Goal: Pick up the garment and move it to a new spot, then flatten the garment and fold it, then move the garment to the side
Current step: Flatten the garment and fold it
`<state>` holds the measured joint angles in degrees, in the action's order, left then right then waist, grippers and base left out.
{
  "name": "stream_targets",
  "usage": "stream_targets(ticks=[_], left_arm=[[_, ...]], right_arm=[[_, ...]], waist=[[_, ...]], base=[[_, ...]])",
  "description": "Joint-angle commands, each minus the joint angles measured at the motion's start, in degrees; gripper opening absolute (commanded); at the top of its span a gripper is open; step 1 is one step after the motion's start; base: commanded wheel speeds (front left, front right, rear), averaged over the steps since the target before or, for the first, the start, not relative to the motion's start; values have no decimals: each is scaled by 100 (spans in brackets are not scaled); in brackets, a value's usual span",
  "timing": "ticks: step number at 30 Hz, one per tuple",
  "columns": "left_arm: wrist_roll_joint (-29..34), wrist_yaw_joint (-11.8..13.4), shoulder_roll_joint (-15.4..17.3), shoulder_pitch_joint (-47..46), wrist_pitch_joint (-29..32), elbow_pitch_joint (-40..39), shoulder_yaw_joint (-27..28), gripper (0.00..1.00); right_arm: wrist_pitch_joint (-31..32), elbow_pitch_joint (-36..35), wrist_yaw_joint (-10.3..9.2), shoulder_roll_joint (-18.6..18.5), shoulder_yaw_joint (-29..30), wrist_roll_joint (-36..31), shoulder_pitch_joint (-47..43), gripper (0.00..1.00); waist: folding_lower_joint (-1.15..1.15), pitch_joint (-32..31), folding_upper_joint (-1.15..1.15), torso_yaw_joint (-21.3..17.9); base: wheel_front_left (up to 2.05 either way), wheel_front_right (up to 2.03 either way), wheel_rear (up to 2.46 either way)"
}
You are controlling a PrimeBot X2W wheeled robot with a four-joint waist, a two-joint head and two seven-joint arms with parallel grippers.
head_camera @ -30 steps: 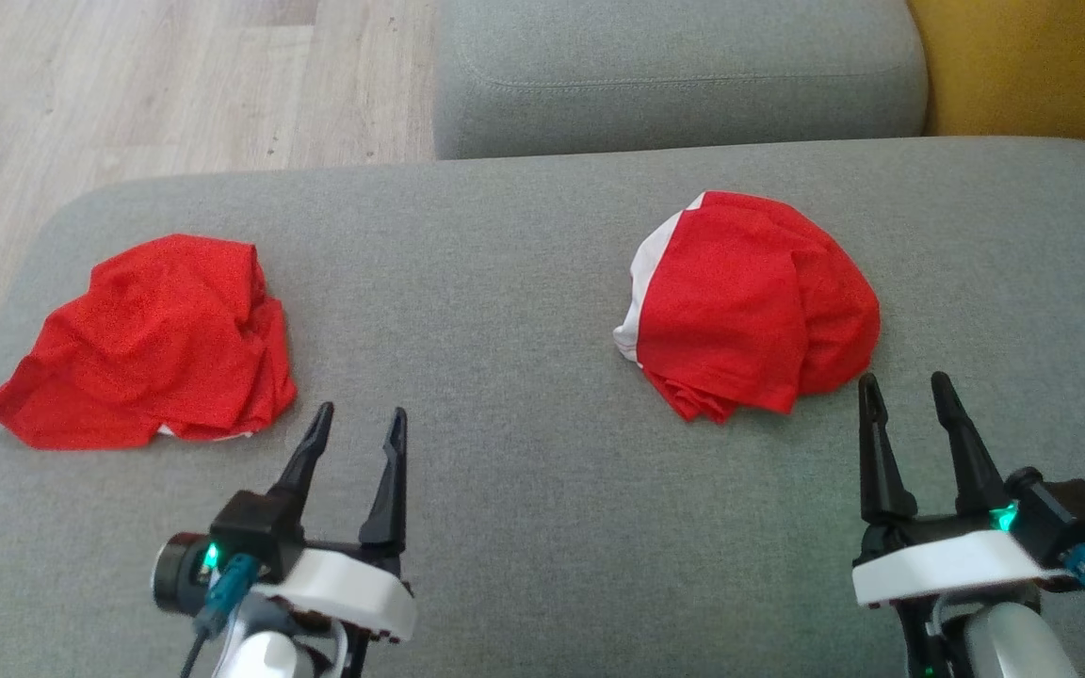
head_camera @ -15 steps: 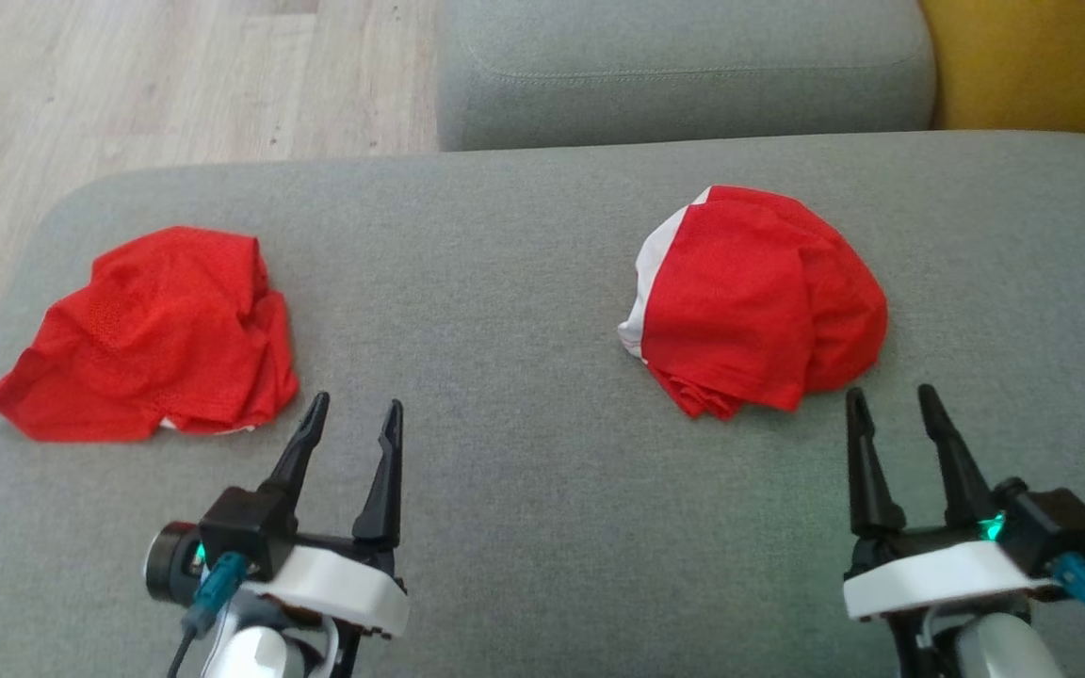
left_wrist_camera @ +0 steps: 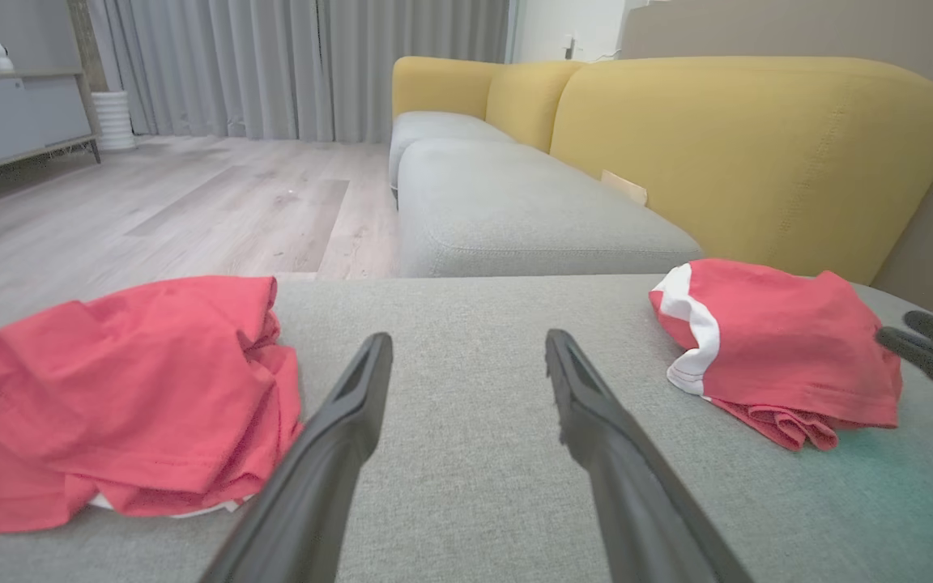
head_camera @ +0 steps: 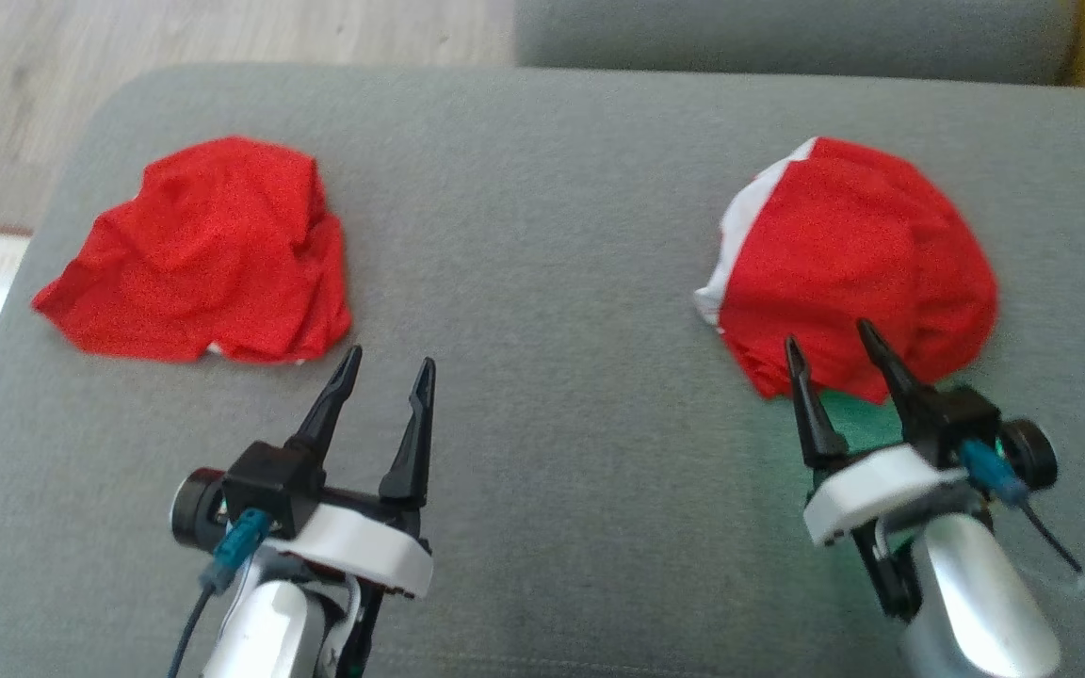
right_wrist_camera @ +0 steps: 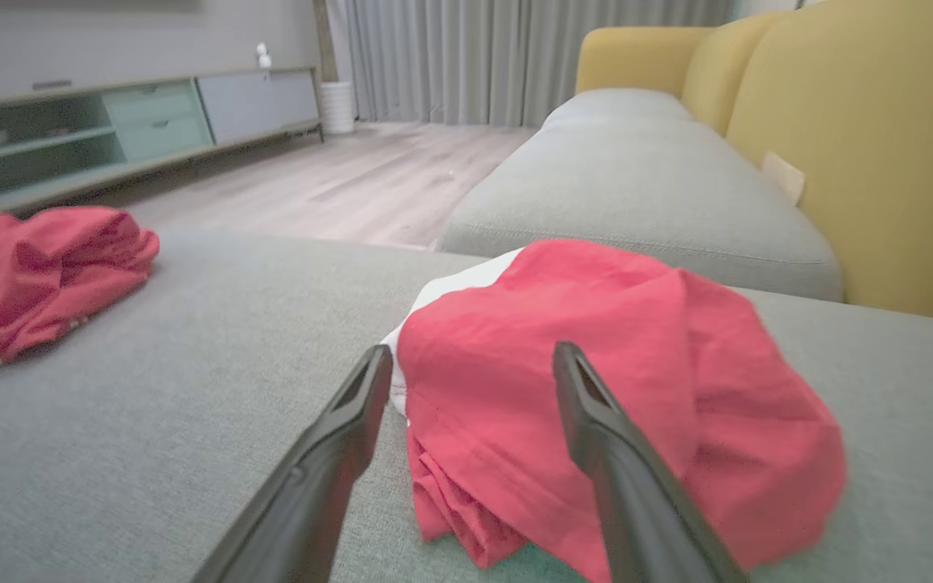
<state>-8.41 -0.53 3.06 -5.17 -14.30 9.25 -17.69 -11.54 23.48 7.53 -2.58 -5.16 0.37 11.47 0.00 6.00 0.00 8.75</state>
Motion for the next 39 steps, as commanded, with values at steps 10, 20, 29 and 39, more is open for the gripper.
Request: stream_targets(ticks=[10, 20, 29, 39], left_arm=[[-383, 160, -17, -471, -70, -229, -23, 100], [-456, 227, -18, -526, -70, -198, -92, 100], [-479, 196, -18, -454, -70, -92, -126, 100], [-534, 180, -18, -266, -70, -38, -63, 100]], right_arm=[[734, 1498, -4, -30, 495, -1206, 1214, 100], [358, 2193, -4, -30, 633, -1221, 1653, 0], [-131, 2141, -4, -30, -361, -114, 1930, 0], [-283, 915, -4, -30, -1572, 1874, 2743, 0]], waist=[[0, 603, 0, 650], [0, 618, 0, 602], [0, 252, 0, 378], [0, -135, 0, 362]], base=[[0, 0, 0], [0, 0, 0], [0, 0, 0], [0, 0, 0]])
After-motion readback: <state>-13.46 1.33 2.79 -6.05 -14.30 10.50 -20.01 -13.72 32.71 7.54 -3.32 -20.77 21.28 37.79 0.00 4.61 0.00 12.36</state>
